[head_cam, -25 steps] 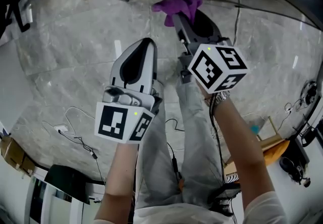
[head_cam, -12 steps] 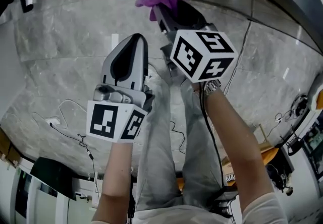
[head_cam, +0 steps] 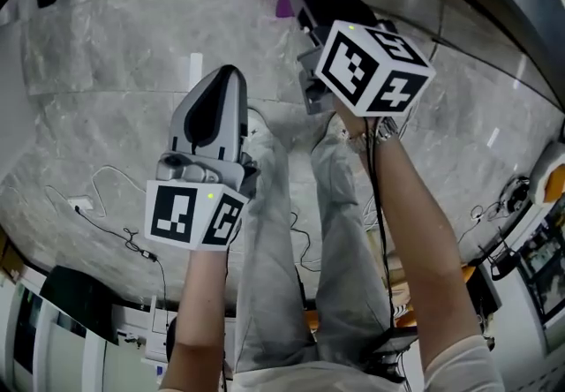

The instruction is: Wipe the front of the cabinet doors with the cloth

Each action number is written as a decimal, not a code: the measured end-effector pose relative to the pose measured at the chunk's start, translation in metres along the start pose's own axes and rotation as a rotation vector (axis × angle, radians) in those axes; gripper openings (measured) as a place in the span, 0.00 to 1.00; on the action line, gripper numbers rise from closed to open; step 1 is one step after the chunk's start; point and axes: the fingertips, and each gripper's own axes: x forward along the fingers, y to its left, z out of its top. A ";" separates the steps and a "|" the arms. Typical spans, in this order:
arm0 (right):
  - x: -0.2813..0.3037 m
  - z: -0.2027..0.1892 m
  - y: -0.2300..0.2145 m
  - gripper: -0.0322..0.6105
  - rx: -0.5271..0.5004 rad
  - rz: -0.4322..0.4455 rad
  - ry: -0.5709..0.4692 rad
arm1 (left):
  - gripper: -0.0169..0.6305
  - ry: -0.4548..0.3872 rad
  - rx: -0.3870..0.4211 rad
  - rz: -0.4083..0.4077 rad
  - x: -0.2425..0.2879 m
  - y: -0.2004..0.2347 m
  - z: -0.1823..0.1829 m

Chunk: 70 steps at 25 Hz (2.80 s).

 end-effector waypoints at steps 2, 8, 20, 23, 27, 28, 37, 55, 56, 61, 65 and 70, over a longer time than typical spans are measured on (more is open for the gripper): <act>-0.010 0.001 -0.020 0.26 0.015 -0.024 -0.006 | 0.05 0.001 -0.001 0.007 0.005 -0.007 -0.005; -0.050 0.008 -0.096 0.26 0.048 -0.113 -0.009 | 0.05 0.017 0.012 -0.040 0.032 -0.062 -0.019; -0.129 0.008 -0.240 0.26 0.068 -0.244 -0.023 | 0.05 0.097 0.060 -0.167 0.078 -0.180 -0.072; -0.136 0.011 -0.255 0.26 0.056 -0.250 -0.025 | 0.05 0.107 0.058 -0.155 0.084 -0.185 -0.079; -0.145 0.008 -0.266 0.26 0.129 -0.308 -0.069 | 0.05 0.107 0.058 -0.160 0.091 -0.185 -0.079; -0.147 0.003 -0.266 0.26 0.162 -0.324 -0.075 | 0.05 0.107 0.056 -0.164 0.091 -0.184 -0.078; -0.107 -0.067 -0.187 0.26 0.196 -0.248 0.070 | 0.05 0.106 0.043 -0.220 0.081 -0.168 -0.059; 0.087 -0.096 -0.022 0.26 0.080 -0.057 0.223 | 0.05 0.033 -0.022 -0.061 0.020 0.021 -0.009; 0.093 -0.094 -0.024 0.26 0.101 -0.068 0.215 | 0.05 0.023 -0.034 -0.044 0.018 0.028 -0.008; 0.101 -0.087 -0.040 0.26 0.119 -0.088 0.198 | 0.05 0.020 -0.056 0.008 0.007 0.042 -0.021; 0.075 -0.081 -0.071 0.26 0.115 -0.105 0.208 | 0.05 0.037 -0.046 0.002 0.007 0.014 -0.032; 0.035 -0.078 -0.137 0.26 0.038 -0.163 0.241 | 0.05 0.027 -0.035 -0.017 0.021 -0.027 -0.040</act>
